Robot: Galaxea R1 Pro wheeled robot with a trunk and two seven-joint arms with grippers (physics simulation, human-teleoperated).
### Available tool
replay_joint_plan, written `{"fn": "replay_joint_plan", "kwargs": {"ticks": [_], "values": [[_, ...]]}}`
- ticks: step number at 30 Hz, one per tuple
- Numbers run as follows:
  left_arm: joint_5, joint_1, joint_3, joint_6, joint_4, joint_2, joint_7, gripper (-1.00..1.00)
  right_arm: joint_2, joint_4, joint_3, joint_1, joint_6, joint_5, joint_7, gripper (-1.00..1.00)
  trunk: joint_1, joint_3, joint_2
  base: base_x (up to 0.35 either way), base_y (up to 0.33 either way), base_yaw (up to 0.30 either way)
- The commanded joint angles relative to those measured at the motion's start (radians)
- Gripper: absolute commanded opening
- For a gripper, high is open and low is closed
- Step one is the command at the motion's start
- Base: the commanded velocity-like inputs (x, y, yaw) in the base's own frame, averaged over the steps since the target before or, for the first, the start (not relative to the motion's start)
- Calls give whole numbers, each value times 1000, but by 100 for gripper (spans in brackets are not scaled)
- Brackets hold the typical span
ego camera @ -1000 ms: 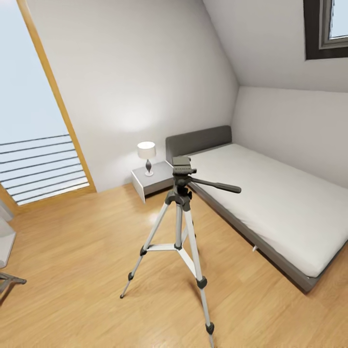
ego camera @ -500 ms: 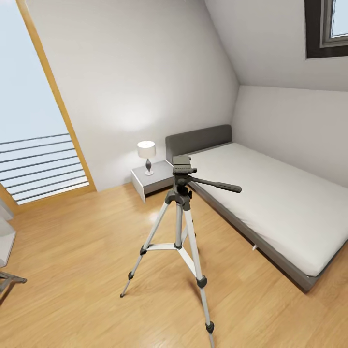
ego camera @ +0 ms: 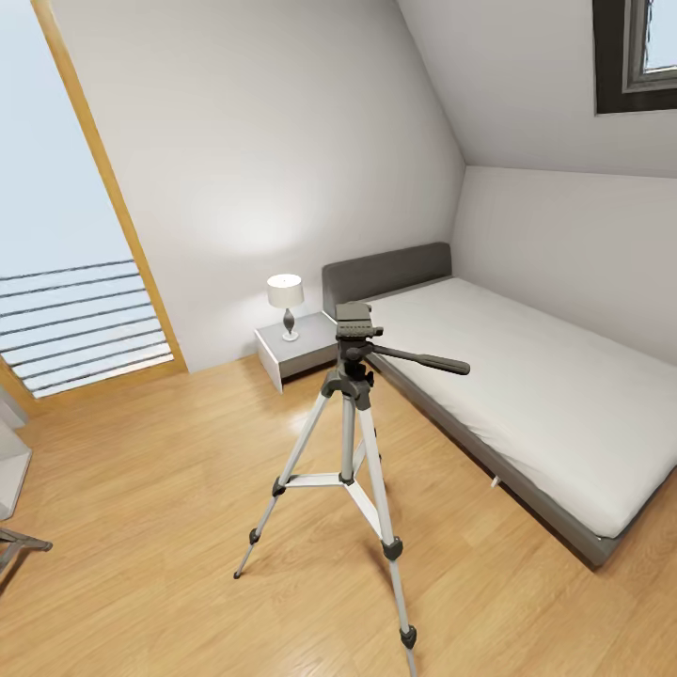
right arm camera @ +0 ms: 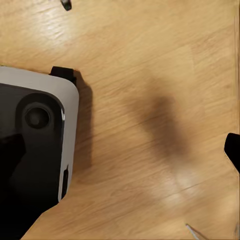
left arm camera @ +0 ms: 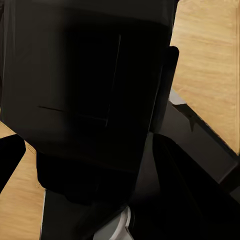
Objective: Attach the digital camera to the camera tripod in the bedroom.
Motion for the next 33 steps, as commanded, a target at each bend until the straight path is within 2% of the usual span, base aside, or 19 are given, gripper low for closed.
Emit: {"fn": "replay_joint_plan", "kwargs": {"ticks": [1,7,12,16,17,20,21,22,23,28,29,31,33], "values": [[5,0,-7,-1,-15,7,3,-100,1,-31,-9,0,1,8,4,100,0,-2,-2,0,0,0],[4,0,-7,2,-63,27,3,-100,2,-149,-10,0,14,8,10,100,0,-2,-2,0,0,0],[4,0,-7,12,-106,50,7,-100,2,-201,-10,0,18,7,17,100,0,-2,-2,0,0,0],[5,0,-6,23,-166,80,10,-100,2,-220,-10,0,19,8,19,100,0,-2,-2,0,0,0],[5,0,-6,34,-187,94,13,-100,2,-224,-10,0,19,8,20,100,0,-2,-2,0,0,0],[5,0,-6,62,-212,113,28,-100,2,-229,-10,0,19,8,21,100,0,-2,-2,0,0,0],[5,0,-6,126,-255,141,89,-100,2,-234,-9,0,19,8,23,100,0,-2,-2,0,0,0],[5,0,-6,151,-280,154,124,-100,2,-235,-8,0,19,8,24,100,0,-2,-2,0,0,0],[5,0,-5,225,-424,208,241,-100,2,-238,-8,0,20,8,27,100,0,-2,-2,0,0,0],[4,-1,-4,309,-593,230,287,-100,3,-292,-8,0,39,8,29,100,0,-2,-2,0,0,0],[-11,-9,-3,335,-713,227,297,-100,11,-437,-8,0,142,7,28,100,0,-2,-2,0,0,0],[-28,-13,-3,339,-727,222,298,-100,22,-515,-8,0,200,5,29,100,0,-2,-2,0,0,0],[-49,-15,-3,338,-750,224,294,-100,35,-670,-8,-1,336,-2,53,100,0,-2,-2,0,0,0]]}}
